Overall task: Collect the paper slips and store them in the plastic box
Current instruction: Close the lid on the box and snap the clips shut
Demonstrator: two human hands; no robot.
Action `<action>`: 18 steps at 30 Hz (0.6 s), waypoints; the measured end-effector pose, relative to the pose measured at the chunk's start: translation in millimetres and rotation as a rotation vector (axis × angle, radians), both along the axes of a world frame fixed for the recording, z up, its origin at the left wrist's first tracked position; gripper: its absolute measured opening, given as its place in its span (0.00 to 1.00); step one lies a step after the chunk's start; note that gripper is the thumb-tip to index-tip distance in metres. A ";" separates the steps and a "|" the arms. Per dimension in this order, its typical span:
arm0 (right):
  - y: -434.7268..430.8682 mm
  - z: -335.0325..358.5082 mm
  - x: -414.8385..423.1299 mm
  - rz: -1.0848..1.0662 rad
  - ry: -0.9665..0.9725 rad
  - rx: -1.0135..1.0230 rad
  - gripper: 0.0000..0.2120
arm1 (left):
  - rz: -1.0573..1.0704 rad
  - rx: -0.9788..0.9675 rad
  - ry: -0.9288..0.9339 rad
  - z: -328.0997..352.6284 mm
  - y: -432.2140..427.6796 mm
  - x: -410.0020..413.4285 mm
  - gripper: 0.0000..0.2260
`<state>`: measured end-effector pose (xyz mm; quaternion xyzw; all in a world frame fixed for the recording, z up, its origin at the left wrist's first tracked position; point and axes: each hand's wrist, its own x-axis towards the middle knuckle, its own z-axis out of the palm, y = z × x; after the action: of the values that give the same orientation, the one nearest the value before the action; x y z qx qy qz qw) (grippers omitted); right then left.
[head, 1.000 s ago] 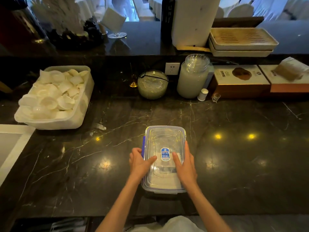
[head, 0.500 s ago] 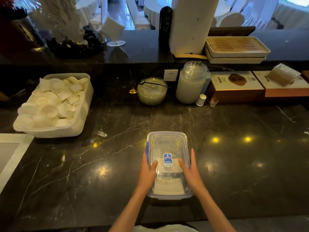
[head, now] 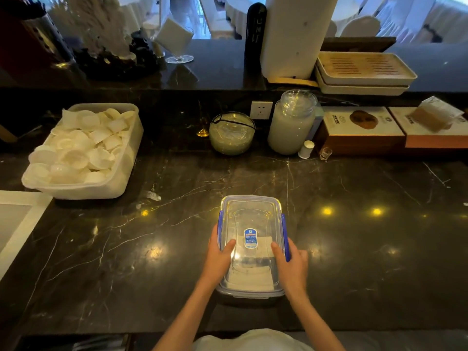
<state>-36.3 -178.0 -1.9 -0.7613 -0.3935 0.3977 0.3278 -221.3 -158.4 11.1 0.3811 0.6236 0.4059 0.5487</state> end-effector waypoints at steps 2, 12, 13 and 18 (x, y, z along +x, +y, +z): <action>-0.9 0.1 -3.0 -0.006 -0.005 0.033 0.22 | -0.005 0.002 -0.014 0.0 -0.1 0.2 0.25; 43.3 13.0 -0.7 0.121 -0.214 -0.004 0.13 | 0.127 -0.192 -0.099 3.4 2.5 6.2 0.28; 56.3 16.0 0.2 0.176 -0.275 -0.031 0.13 | 0.178 -0.263 -0.090 4.8 4.9 8.3 0.28; 120.1 33.1 -8.2 0.336 -0.498 -0.150 0.22 | 0.223 -0.696 -0.471 28.5 -3.2 36.5 0.14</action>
<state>-44.5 -57.9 31.1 -0.7817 -0.5516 0.2756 0.0940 -184.9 -161.7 39.7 0.0009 0.6185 0.3040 0.7246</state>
